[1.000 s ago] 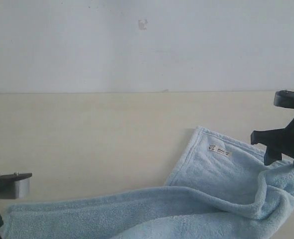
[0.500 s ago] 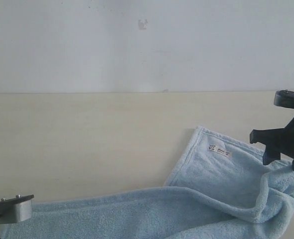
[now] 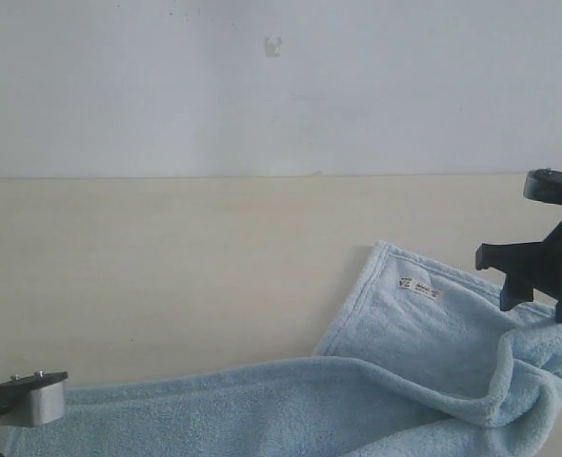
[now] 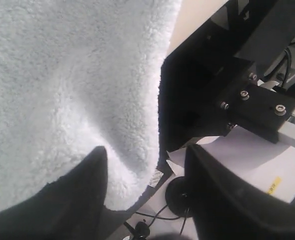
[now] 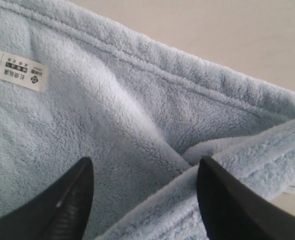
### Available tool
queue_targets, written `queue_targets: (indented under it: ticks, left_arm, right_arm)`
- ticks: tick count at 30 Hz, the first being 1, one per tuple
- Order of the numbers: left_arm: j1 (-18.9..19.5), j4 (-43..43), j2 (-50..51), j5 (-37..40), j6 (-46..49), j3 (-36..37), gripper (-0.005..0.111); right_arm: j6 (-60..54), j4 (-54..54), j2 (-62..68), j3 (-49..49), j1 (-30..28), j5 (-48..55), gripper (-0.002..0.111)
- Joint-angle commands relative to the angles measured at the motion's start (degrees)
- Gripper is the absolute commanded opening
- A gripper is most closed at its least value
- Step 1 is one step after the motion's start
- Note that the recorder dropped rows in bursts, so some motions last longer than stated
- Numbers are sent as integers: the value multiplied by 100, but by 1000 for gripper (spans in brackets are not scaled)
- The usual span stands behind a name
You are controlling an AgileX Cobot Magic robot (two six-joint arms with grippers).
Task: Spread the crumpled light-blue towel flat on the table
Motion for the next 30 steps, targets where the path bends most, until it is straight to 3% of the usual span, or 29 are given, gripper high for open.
queue_targets:
  ticks: [1,6,15,18,24,30]
  left_arm:
    - [8,104,-22,-218,99,7,49]
    - [8,1275,-22,-1495,-447,-282,49]
    - [8,4241,80,-3669,-2894,-501,49]
    - [8,5014,289,-4072,-3529,-501,49]
    - [8,5324,1129,-4642,-3747,-501,49]
    - [8,5368,1522,-4639,-3747,-501,49]
  right_arm:
    - [0,41,-29,23,-10,-44,58]
    - [0,34,-29,23,1,-8,58]
    - [-122,34,-29,23,1,-4,58]
    - [-145,44,-29,23,1,-4,58]
    - [-156,59,-29,23,12,8,58]
    - [-212,59,-29,23,12,-4,58]
